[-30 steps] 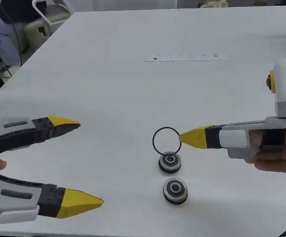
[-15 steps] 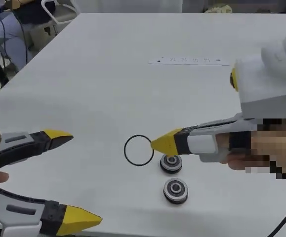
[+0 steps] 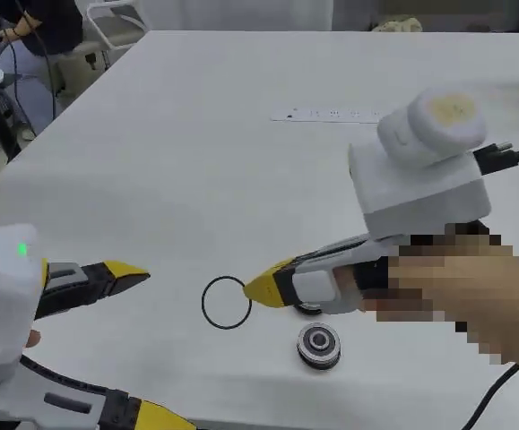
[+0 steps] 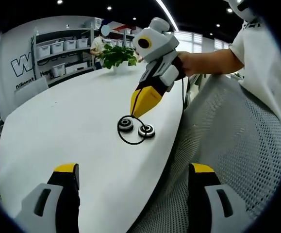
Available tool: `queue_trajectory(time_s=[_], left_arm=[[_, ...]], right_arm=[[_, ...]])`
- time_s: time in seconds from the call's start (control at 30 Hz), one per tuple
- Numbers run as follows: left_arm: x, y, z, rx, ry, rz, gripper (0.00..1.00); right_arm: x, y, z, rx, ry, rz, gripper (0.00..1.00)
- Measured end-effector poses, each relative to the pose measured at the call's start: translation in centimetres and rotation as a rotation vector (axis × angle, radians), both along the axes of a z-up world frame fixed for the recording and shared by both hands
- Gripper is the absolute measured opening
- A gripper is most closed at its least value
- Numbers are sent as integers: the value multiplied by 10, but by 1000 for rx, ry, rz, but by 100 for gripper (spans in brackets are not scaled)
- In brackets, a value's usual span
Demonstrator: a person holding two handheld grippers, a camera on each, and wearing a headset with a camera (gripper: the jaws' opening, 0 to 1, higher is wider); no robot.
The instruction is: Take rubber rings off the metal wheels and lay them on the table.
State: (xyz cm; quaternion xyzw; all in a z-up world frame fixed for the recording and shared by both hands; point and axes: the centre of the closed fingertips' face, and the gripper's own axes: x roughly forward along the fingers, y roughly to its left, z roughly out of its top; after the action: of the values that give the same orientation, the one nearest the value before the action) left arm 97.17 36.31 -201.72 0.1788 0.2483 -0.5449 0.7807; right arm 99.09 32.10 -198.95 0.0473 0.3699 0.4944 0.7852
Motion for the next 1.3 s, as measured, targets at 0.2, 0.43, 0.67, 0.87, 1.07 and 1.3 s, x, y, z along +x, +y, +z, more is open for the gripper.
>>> queue_trajectory(time_s=[0.2,0.43,0.67,0.87,1.07,1.3], left_arm=[[1,4,-5,19,17,23,91],[7,9,-7,41,-1,51,88],[8,11,-9,51,-2,62,87],[6,15,-14,88,2,68,86],[6,17,-17,117,-10,59,86],[9,21,-17,127,-16,78,85]], right_arm=[[2,7,-16,-24,-4,-5,0],[8,-2,-41,-67,-17,-43,0],[14,-12,-53,-79,1,-69,0],[14,-17,-66,-125,-14,-49,0],[18,-24,-71,-165,-57,-38,0],[22,-29,-73,-182,-83,-43,0]])
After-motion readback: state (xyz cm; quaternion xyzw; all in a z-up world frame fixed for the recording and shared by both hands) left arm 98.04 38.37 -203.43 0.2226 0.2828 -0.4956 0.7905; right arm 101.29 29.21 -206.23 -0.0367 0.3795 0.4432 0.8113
